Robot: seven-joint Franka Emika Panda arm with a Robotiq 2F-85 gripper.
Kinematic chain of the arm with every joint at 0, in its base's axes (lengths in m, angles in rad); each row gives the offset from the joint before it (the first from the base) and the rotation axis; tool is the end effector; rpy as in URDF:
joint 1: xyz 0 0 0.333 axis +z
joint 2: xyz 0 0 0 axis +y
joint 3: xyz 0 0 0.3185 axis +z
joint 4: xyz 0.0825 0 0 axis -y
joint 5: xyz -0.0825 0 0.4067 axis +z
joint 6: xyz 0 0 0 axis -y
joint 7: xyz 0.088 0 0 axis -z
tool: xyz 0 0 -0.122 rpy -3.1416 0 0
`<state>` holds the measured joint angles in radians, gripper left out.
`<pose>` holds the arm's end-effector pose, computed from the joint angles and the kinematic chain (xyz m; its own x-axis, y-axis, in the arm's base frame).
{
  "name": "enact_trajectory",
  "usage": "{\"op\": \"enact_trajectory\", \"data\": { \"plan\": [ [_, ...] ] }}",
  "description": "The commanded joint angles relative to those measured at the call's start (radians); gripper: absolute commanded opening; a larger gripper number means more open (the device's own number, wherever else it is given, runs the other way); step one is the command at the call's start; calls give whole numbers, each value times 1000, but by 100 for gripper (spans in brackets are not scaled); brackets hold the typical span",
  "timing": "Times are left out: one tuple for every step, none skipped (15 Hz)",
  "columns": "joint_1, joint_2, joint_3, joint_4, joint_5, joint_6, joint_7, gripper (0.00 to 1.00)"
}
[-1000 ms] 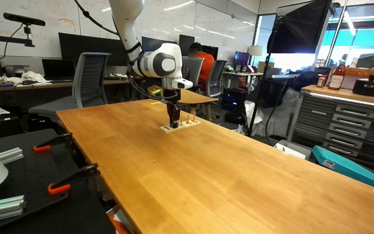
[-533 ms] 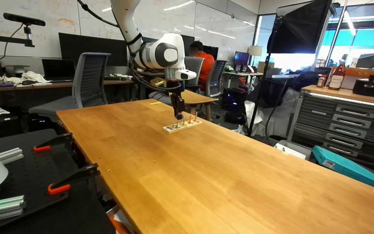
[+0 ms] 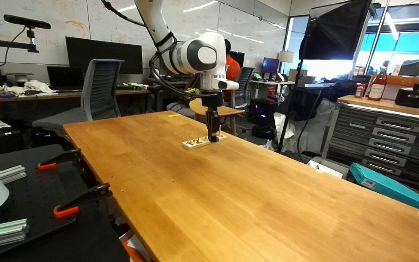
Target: Remove the disc from the wooden rack and put it on the table
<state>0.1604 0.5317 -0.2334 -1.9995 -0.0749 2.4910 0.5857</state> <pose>0.6170 -0.0462 0.1629 0.8436 -0.5339 0.0583 -0.5360 -0.8301 0.1536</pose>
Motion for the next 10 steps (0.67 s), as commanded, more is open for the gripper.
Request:
{"op": "enact_trajectory", "data": {
  "plan": [
    [-34,68,-10,8,-13,-30,33,18],
    [-41,86,-11,8,-13,-28,34,18],
    [-48,102,-11,10,-10,-31,31,18],
    [-50,116,-12,14,-8,-34,35,18],
    [-51,126,-13,19,-8,-40,35,67],
    [-52,123,-12,20,-6,-41,34,69],
    [-47,102,-11,16,-11,-46,31,73],
    [-43,66,-8,-3,-14,-55,23,82],
    [-39,38,-4,-15,-15,-61,16,89],
    [-34,-12,2,-40,-18,-70,3,96]
  ]
}}
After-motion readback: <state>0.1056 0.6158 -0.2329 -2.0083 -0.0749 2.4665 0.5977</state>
